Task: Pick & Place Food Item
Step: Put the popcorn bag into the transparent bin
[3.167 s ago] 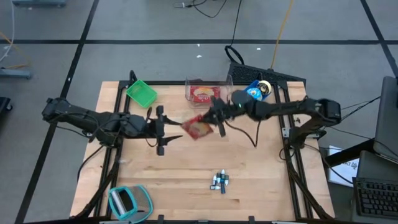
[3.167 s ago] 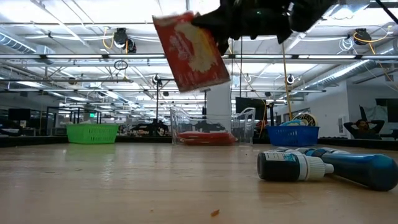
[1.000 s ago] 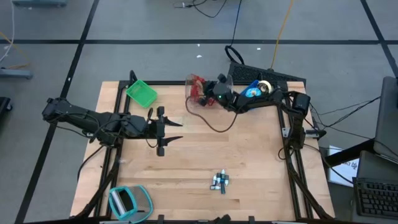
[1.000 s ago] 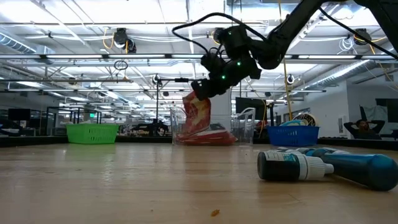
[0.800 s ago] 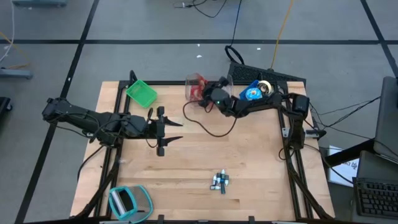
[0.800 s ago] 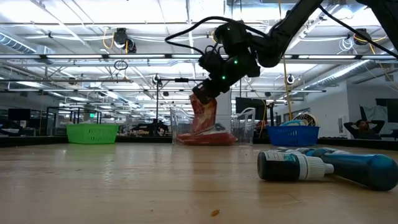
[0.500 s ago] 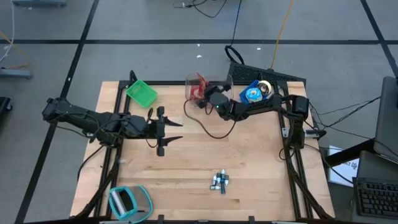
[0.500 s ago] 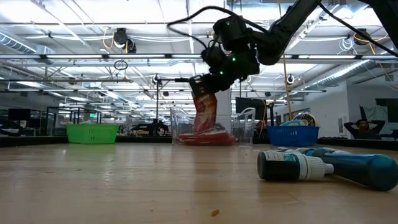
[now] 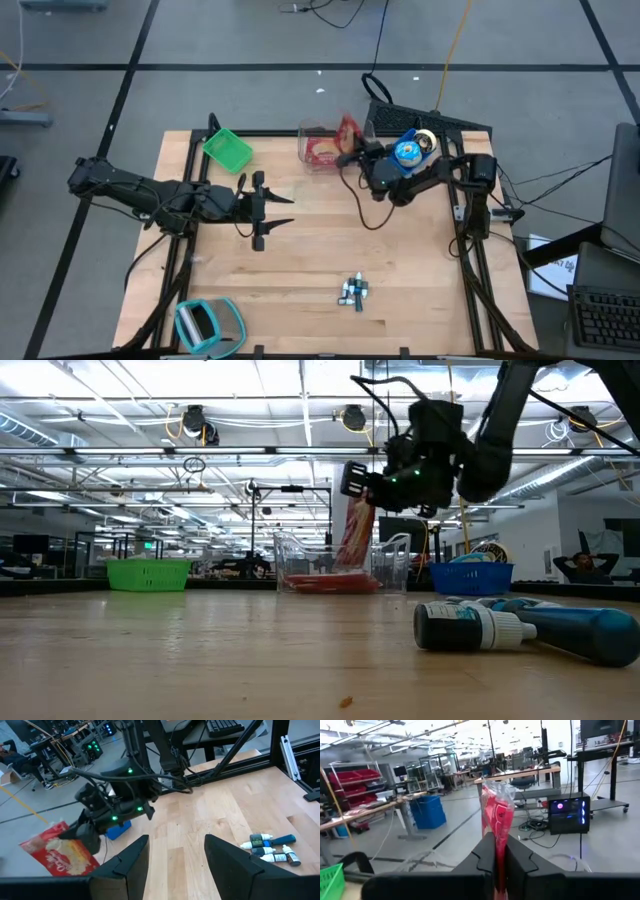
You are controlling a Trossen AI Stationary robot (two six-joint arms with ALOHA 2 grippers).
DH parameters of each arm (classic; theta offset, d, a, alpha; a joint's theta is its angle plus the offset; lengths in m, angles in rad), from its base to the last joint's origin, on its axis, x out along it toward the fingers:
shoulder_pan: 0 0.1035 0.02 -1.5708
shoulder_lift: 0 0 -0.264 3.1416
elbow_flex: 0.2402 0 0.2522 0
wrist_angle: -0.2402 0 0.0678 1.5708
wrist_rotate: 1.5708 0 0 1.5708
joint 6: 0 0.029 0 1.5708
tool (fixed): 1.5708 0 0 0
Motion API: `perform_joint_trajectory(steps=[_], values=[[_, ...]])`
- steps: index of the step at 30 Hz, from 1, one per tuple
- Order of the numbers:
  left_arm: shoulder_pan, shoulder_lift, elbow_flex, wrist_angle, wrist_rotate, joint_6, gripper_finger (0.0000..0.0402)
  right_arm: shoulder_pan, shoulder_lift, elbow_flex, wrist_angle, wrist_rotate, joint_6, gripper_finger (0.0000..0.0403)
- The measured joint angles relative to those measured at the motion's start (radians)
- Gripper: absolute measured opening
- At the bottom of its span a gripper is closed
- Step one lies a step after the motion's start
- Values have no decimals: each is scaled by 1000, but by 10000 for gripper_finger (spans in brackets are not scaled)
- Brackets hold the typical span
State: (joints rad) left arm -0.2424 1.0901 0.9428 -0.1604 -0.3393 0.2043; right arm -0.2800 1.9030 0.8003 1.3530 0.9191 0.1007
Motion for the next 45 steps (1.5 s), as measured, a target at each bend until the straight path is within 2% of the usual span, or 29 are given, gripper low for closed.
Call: perform_joint_trajectory(steps=[5,10,15,20,23,26,31,36,41,45], values=[[0,0,0,0,0,0,191,18,0,-18,-23,-10,-8,9],[0,0,0,0,0,0,191,20,-2,-18,-138,-109,-11,25],[0,0,0,0,0,0,191,28,-2,-18,-210,-109,-143,70],[0,0,0,0,0,0,191,53,0,-18,-224,-112,-327,127],[0,0,0,0,0,0,191,74,0,-18,-224,-110,-379,150],[0,0,0,0,0,0,191,98,-31,-20,-293,-127,-324,161],[0,0,0,0,0,0,191,92,-150,-19,-591,-267,-65,164],[0,0,0,0,0,0,191,38,-290,-19,-852,-449,105,164],[0,0,0,0,0,0,191,-31,-410,-19,-958,-656,181,164],[0,0,0,0,0,0,191,-91,-463,-19,-998,-660,170,164]])
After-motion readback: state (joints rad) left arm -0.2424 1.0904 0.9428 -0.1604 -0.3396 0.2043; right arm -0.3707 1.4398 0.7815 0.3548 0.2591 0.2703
